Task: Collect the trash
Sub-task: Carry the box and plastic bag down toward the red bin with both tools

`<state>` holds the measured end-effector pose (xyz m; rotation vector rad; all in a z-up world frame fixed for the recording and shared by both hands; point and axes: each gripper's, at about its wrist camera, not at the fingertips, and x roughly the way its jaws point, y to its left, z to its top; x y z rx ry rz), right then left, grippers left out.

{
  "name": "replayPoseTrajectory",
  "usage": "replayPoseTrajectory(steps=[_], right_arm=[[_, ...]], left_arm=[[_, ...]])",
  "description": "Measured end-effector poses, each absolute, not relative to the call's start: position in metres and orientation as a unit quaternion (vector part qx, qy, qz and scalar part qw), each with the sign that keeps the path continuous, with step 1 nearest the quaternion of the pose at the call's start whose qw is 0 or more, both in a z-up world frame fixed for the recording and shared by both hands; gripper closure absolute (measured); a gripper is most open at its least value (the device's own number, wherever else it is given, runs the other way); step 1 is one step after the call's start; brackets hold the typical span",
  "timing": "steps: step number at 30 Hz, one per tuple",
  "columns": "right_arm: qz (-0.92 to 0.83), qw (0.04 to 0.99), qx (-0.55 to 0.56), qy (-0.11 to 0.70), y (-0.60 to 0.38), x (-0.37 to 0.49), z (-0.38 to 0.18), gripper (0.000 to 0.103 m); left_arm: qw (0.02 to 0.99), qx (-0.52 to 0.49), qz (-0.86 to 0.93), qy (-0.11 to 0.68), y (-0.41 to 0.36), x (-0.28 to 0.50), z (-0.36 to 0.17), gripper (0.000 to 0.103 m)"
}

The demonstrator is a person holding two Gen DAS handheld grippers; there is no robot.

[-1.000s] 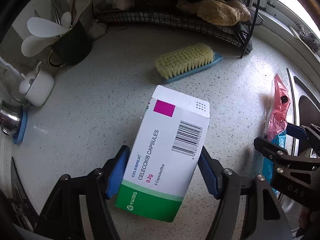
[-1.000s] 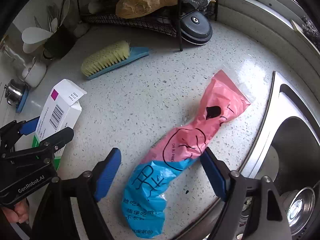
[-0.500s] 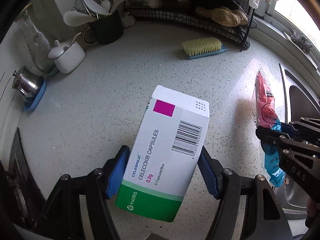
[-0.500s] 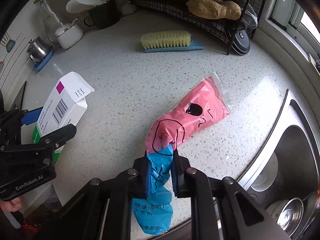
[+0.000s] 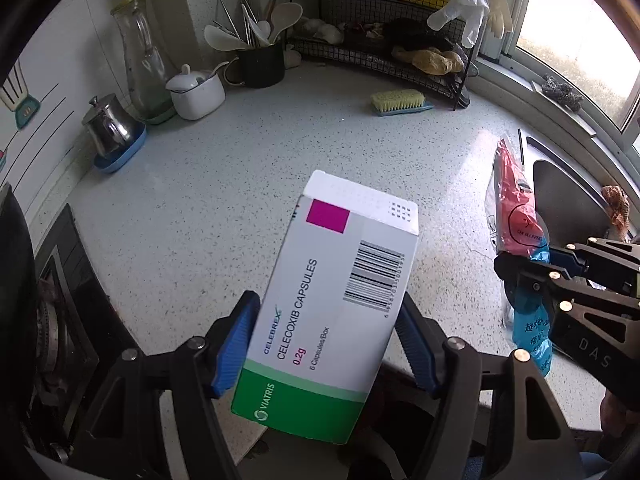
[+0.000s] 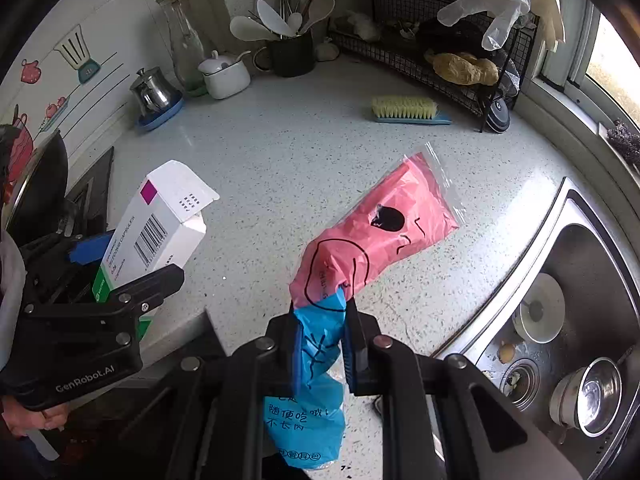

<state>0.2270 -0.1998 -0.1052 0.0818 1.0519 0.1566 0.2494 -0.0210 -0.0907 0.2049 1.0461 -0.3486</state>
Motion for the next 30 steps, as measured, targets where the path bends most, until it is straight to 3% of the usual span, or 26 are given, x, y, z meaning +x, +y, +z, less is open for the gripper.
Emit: replayPoseTrajectory(steps=[16,30], right_arm=[[0.103,0.860,0.013,0.500,-0.131,0.110,-0.107,0.089],[0.123,0.823,0.005,0.554,-0.109,0.089,-0.187,0.089]], left_arm=[[0.840,0.052,-0.169,0.514,0.055,0.123,-0.105,0.037],[0.801,0.022,-0.154,0.579,0.073,0.086,-0.198,0.037]])
